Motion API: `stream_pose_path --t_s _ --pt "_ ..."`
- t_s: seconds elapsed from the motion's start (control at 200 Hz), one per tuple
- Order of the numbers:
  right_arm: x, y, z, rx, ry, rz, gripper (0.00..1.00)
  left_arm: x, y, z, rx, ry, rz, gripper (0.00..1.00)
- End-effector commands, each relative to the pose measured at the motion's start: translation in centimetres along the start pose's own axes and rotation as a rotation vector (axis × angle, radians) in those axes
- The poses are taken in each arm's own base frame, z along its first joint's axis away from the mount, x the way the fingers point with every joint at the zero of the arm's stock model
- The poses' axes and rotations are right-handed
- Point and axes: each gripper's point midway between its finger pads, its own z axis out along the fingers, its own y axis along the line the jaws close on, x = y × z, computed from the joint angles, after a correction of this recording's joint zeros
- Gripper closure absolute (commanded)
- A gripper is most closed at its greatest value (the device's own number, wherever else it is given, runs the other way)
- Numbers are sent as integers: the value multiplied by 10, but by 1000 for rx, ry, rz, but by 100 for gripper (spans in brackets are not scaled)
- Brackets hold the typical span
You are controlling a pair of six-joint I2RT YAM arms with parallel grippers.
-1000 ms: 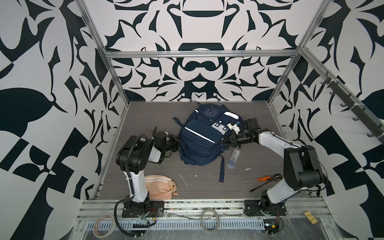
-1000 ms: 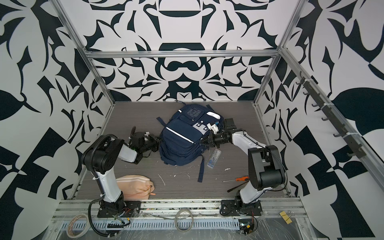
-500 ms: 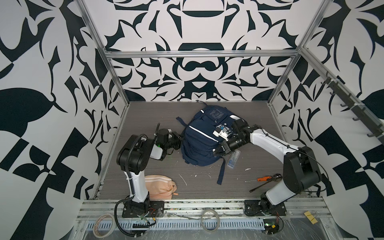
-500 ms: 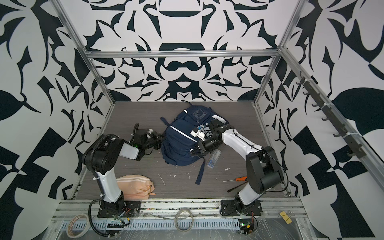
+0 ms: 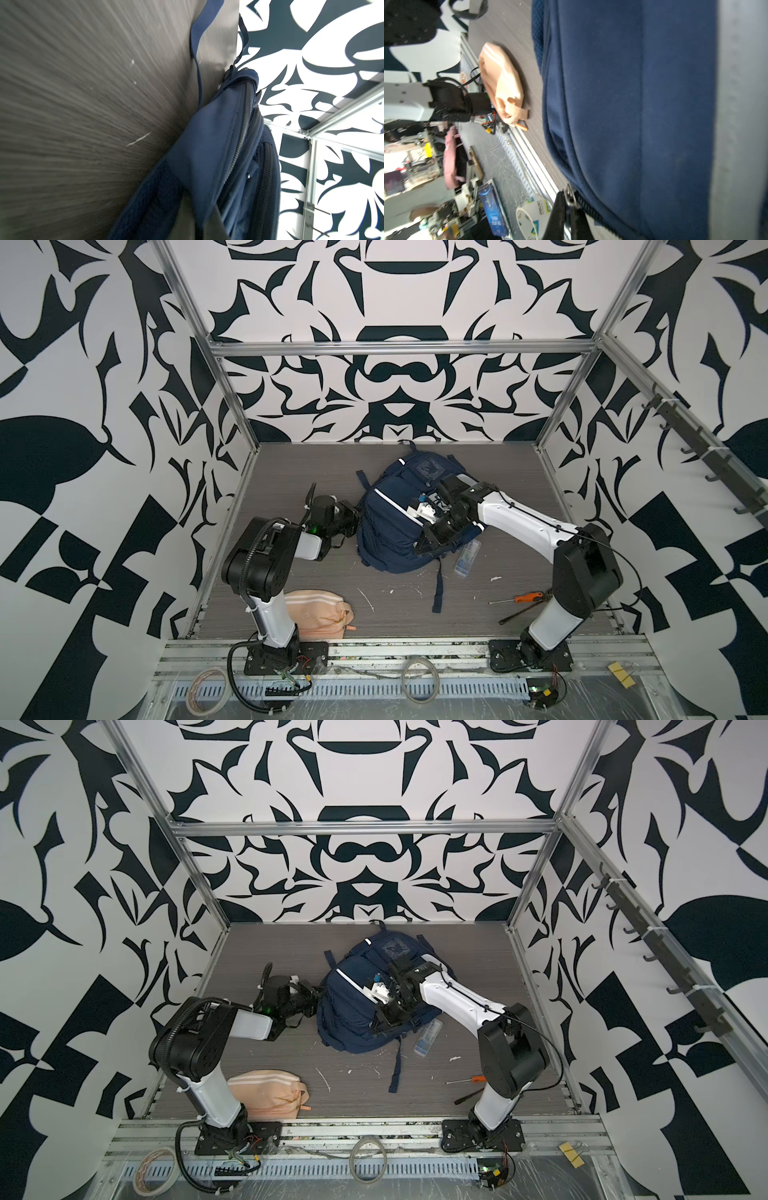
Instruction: Pack the student bag
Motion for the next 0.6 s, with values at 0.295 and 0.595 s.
stream_pose_path --t_s 0.295,0.595 --pt "-49 27 -16 -70 -252 -124 69 -3 -38 1 60 55 129 86" --pt "-40 7 -64 -42 -387 -18 31 -12 -39 -9 -227 171 444 16"
